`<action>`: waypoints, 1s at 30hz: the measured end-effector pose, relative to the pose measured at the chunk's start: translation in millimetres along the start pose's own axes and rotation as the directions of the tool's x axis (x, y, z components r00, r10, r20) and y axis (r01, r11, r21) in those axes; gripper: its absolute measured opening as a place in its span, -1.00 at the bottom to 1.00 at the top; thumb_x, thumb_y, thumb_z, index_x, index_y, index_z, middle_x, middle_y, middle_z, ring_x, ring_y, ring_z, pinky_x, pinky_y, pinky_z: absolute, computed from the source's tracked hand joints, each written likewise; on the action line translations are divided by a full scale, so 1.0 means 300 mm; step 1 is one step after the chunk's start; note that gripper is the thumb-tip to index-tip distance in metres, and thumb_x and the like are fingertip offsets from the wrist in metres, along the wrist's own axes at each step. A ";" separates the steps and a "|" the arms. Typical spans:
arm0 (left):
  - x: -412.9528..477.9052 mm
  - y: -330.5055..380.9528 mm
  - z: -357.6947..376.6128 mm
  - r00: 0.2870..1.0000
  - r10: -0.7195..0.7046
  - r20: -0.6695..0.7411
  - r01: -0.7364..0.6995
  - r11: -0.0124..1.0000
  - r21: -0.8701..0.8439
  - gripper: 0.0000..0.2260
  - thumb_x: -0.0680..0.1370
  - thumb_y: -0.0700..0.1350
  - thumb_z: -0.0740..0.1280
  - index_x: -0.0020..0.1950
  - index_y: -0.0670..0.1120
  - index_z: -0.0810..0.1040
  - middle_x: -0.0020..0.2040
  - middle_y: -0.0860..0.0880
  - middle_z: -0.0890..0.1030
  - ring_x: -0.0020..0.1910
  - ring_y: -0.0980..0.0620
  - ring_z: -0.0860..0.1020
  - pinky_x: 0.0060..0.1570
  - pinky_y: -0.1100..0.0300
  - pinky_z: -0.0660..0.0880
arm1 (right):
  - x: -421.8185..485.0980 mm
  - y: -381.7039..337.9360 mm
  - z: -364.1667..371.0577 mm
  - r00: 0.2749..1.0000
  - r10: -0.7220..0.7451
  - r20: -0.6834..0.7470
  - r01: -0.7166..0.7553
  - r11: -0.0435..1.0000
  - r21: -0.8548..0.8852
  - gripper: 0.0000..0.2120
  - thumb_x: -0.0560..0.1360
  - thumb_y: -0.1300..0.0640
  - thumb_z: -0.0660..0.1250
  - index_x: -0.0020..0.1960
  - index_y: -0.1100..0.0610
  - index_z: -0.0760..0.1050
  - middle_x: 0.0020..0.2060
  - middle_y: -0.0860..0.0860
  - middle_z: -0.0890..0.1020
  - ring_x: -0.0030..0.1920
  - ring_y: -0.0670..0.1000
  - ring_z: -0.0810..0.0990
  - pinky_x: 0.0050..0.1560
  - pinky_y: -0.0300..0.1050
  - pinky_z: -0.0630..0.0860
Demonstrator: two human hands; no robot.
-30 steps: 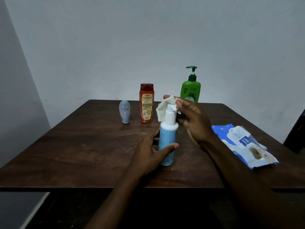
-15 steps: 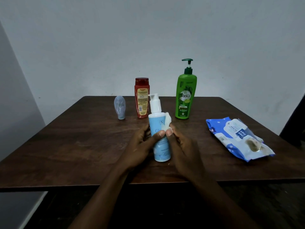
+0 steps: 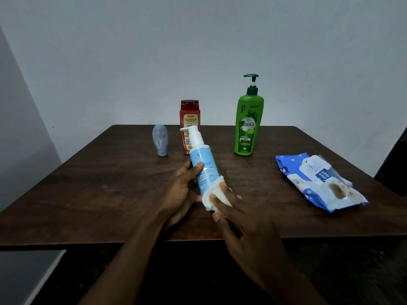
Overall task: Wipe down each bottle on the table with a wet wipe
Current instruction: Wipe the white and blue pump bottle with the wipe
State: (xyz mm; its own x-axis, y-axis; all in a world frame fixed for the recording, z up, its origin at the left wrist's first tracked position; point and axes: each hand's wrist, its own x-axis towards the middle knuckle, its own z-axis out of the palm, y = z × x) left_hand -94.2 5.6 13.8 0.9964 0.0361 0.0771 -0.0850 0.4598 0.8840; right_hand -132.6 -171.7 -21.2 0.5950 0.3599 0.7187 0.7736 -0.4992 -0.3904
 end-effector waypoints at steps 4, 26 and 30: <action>0.000 0.008 0.007 1.000 -0.008 0.007 0.008 1.000 0.024 -0.49 0.51 -0.04 0.35 0.45 -0.12 0.43 0.11 -0.15 0.68 0.11 -0.12 0.65 0.12 -0.10 0.59 | 0.009 0.004 -0.004 1.000 -0.005 -0.001 0.005 0.999 0.040 -0.65 0.59 0.01 0.26 0.34 0.00 0.56 0.45 -0.08 0.42 0.44 -0.22 0.36 0.43 -0.25 0.33; -0.003 0.140 0.072 0.993 -0.049 -0.108 0.050 0.999 0.006 -0.74 0.62 -0.03 0.32 0.23 -0.14 0.51 -0.02 -0.14 0.71 -0.12 -0.04 0.71 -0.27 0.03 0.68 | 0.143 0.053 -0.059 0.942 -0.333 0.036 0.334 0.942 -0.026 -0.73 0.53 0.24 0.41 0.23 0.15 0.63 0.39 0.04 0.51 0.48 0.06 0.38 0.44 0.10 0.39; -0.001 0.135 0.080 0.988 -0.079 -0.130 0.072 0.996 -0.059 -0.65 0.62 0.00 0.31 0.30 -0.20 0.51 0.03 -0.17 0.69 -0.10 -0.07 0.71 -0.25 -0.04 0.68 | 0.106 0.090 -0.086 0.938 -0.334 -0.097 0.339 0.940 0.044 -0.74 0.48 0.41 0.43 0.13 0.23 0.67 0.32 0.09 0.57 0.40 0.06 0.49 0.37 0.07 0.46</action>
State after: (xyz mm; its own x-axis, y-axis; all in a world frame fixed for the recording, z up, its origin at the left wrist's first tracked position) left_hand -98.2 3.0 60.7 0.9919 0.1149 -0.0534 -0.0132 0.5126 0.8585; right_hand -98.6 -194.2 5.9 0.2785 0.4274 0.8601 0.9383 -0.3124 -0.1486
